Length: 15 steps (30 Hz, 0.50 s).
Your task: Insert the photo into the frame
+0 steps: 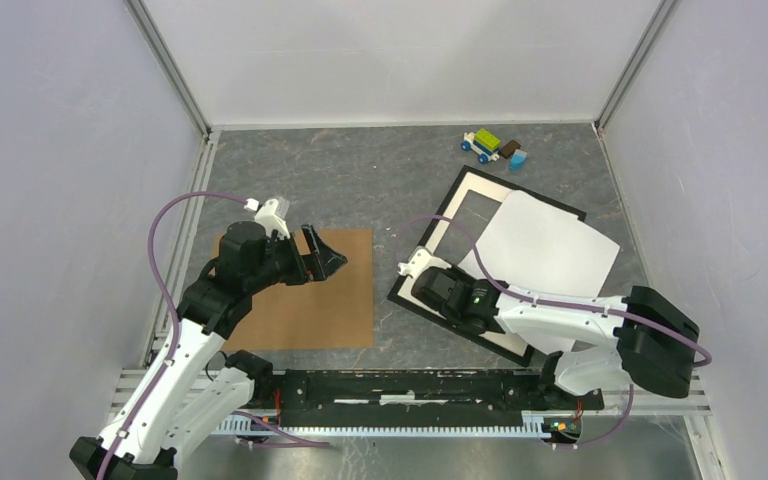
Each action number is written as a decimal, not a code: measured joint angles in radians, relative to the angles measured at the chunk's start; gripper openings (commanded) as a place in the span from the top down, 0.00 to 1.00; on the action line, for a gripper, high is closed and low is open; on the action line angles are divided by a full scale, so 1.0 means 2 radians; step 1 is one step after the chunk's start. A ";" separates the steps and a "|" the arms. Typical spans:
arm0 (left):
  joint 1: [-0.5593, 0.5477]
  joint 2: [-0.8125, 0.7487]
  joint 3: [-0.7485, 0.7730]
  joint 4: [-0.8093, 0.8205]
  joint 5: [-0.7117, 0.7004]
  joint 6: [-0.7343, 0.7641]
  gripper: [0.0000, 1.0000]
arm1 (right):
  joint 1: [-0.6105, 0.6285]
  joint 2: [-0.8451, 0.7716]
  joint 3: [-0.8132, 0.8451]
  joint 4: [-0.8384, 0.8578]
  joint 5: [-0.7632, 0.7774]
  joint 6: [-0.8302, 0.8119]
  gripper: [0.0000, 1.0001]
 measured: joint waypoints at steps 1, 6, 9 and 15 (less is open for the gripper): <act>0.000 0.000 0.000 0.000 0.000 0.000 0.00 | 0.000 0.003 0.000 0.012 0.007 0.008 1.00; 0.000 0.000 0.000 0.000 0.000 0.000 0.00 | 0.000 0.011 -0.002 0.069 0.024 0.028 1.00; 0.000 0.000 -0.001 0.000 0.000 0.000 0.00 | 0.000 0.005 -0.006 0.110 0.019 0.016 1.00; 0.000 0.000 -0.001 0.000 0.003 0.000 0.00 | 0.000 0.029 0.018 0.133 -0.009 -0.007 1.00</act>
